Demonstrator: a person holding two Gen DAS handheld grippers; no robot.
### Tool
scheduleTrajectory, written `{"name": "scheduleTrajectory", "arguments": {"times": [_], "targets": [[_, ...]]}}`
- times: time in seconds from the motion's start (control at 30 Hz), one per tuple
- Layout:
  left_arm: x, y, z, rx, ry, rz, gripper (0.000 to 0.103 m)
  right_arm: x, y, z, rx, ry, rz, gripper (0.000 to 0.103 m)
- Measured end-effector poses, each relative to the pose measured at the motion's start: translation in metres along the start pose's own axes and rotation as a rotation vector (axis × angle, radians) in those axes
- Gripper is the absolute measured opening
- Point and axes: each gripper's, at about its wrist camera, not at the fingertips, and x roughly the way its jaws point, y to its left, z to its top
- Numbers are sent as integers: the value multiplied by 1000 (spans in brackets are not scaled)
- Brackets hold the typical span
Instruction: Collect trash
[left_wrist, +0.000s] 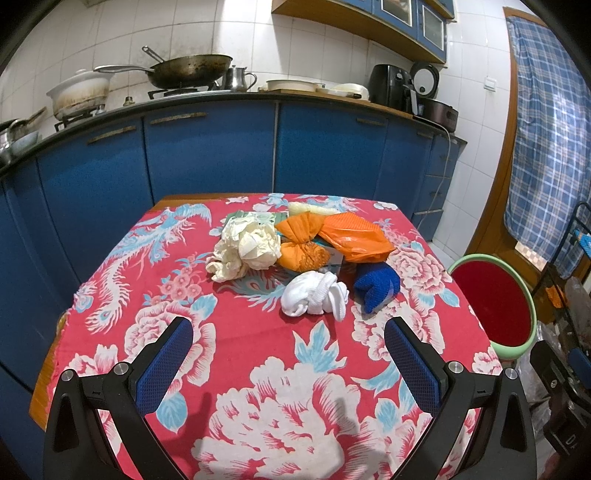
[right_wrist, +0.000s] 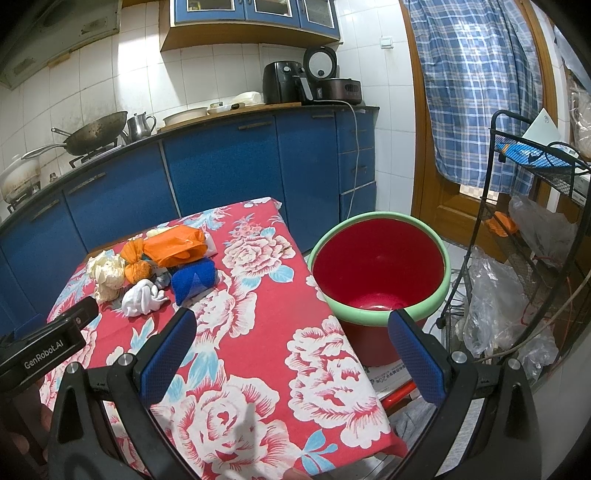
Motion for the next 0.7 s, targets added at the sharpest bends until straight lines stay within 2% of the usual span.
{"name": "scheduleTrajectory", "arguments": {"times": [0.4, 0.7], "targets": [[5, 0, -7, 5, 15, 4, 103, 8, 0, -7, 1, 20, 1, 102], [17, 13, 10, -9, 39, 32, 103, 24, 2, 5, -15, 48, 37, 102]]}}
